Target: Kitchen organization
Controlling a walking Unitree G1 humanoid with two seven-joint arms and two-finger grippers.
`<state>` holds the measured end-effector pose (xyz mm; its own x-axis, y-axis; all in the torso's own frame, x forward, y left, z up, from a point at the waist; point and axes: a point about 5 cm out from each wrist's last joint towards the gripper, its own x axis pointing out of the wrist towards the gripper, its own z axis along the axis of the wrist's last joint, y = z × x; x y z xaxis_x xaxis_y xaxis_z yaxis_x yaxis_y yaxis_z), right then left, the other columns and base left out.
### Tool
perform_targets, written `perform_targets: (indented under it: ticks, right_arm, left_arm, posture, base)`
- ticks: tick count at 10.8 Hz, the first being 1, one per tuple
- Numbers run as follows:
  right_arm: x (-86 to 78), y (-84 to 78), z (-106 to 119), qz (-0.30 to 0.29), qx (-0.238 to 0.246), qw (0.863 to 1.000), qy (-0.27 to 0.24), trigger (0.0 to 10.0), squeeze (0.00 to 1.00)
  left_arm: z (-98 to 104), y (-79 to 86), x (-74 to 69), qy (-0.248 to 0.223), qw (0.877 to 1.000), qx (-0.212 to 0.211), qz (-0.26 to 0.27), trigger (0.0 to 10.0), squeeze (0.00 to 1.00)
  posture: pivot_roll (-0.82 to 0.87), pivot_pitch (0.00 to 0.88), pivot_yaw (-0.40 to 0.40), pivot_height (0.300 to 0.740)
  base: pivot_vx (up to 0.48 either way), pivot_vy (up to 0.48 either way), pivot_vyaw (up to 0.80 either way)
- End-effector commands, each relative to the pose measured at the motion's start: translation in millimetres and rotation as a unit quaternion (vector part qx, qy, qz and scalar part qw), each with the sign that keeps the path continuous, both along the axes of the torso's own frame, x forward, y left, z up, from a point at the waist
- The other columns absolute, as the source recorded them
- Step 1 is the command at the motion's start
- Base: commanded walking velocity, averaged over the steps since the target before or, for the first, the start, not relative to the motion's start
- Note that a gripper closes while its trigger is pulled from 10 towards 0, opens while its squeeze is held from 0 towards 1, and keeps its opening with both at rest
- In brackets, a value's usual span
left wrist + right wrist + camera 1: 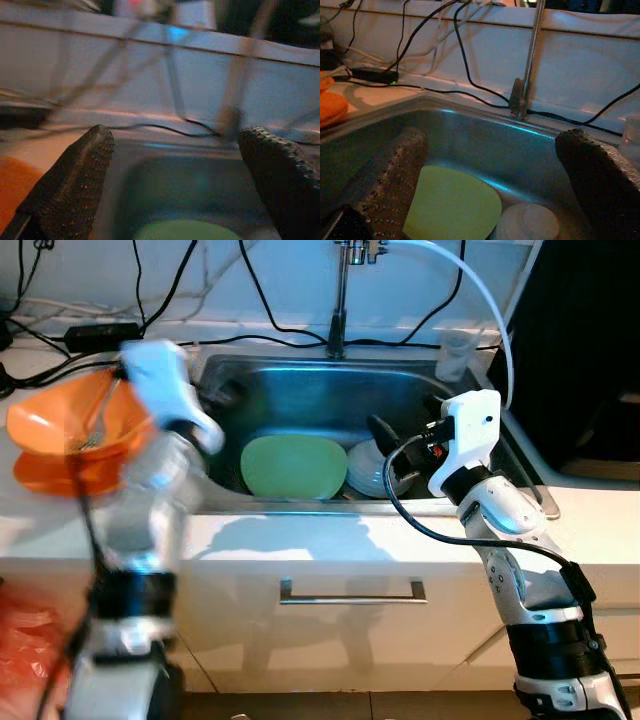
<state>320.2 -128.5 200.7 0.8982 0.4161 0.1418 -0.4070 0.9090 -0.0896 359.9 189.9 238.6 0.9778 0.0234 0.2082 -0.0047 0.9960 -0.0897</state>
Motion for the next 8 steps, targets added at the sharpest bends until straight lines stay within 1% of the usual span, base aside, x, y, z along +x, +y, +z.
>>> perform_targets:
  ticks: [1,2,3,5,6,8]
  right_arm:
    - [-2.0,-0.8,2.7,-0.005,0.002,1.0,-0.001,10.0,1.0]
    - [-3.1,0.2,3.1,-0.004,0.001,1.0,-0.002,10.0,1.0]
    - [-3.7,0.7,3.3,-0.004,0.001,1.0,-0.002,10.0,1.0]
    - [-5.6,2.0,4.9,-0.002,0.004,1.0,-0.001,10.0,1.0]
    - [-7.0,2.3,5.3,0.0,0.008,1.0,0.002,10.0,1.0]
    - [-12.0,1.8,1.7,0.0,0.014,1.0,0.012,10.0,1.0]
  left_arm:
    - [-1.0,12.0,3.9,0.011,0.999,0.013,0.042,10.0,0.0]
    - [0.1,25.2,7.9,0.013,0.997,0.02,0.07,10.0,0.0]
    - [1.3,32.0,10.5,0.017,0.996,0.026,0.084,10.0,0.0]
    - [-5.6,50.2,22.5,0.066,0.991,0.037,0.11,10.0,0.0]
    - [-7.1,56.1,24.6,0.073,0.989,0.046,0.117,10.0,0.0]
    - [-11.8,66.1,25.3,0.081,0.987,0.046,0.132,10.0,0.0]
  posture:
    - [-0.01,0.0,0.033,0.74]
    - [-0.01,0.0,0.035,0.74]
    - [-0.01,0.0,0.036,0.74]
    - [-0.02,0.0,0.04,0.74]
    - [-0.02,0.0,0.04,0.74]
    - [-0.02,0.0,0.045,0.74]
  base:
    - [0.0,0.0,0.0]
    - [0.0,0.0,0.0]
    - [0.0,0.0,0.0]
    - [0.0,0.0,0.0]
    - [0.0,0.0,0.0]
    - [0.0,0.0,0.0]
